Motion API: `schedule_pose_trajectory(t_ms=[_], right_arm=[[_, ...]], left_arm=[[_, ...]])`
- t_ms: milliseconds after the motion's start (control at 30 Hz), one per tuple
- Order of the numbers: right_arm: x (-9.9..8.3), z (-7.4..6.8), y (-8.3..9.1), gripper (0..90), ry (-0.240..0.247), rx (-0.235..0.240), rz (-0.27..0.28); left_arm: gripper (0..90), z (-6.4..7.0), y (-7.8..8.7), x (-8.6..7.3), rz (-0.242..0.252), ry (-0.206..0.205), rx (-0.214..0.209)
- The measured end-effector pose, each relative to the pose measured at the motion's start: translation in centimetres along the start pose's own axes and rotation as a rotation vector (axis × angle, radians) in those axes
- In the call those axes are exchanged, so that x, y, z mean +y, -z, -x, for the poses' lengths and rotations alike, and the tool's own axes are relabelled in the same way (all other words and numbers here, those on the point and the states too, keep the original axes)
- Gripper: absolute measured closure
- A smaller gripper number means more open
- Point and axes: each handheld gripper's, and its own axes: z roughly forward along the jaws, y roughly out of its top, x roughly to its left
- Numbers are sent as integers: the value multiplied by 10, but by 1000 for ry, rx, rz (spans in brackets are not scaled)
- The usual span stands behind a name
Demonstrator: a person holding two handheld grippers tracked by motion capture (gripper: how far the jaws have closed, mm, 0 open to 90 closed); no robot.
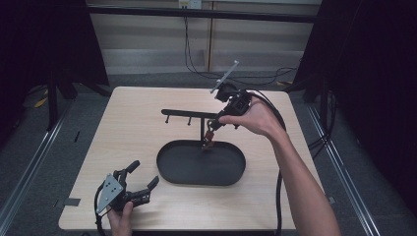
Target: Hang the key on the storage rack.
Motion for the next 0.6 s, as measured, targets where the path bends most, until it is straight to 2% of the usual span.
schedule_pose_trajectory(t_ms=[67,100,200,267,400,467,533,600], right_arm=[[-4,-1,0,631,7,2,24],[-9,-4,-2,659,22,-13,50],[-15,-8,-2,648,36,-19,90],[-20,-10,-2,657,31,-27,121],[-34,-14,-3,684,38,-61,216],[-40,-15,-4,687,31,-51,253],[-46,-17,-6,681,27,-76,267],[-53,-19,-6,666,11,-66,317]], left_arm=[[157,0,0,0,-2,-4,3],[157,0,0,0,-3,-3,0],[157,0,0,0,-3,-4,0],[157,0,0,0,-3,-6,3],[157,0,0,0,-5,-7,3],[157,0,0,0,-1,0,0],[157,0,0,0,-1,-1,1],[157,0,0,0,-1,0,0]])
